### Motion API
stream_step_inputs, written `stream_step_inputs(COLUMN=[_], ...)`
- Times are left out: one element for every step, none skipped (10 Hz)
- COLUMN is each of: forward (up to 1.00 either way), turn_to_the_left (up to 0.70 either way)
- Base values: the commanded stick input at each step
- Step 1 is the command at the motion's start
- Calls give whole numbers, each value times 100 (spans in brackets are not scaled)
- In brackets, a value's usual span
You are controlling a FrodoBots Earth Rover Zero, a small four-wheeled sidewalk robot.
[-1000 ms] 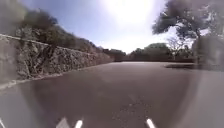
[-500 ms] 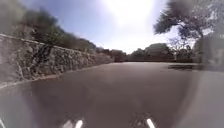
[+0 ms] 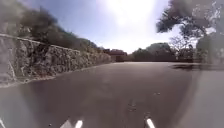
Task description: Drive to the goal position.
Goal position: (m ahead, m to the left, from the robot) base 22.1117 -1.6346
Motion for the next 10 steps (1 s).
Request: stream_step_inputs(forward=[85,85,85,85,85,85,85,85,85,85], turn_to_the_left=[0,0,0,0,0,0,0,0,0,0])
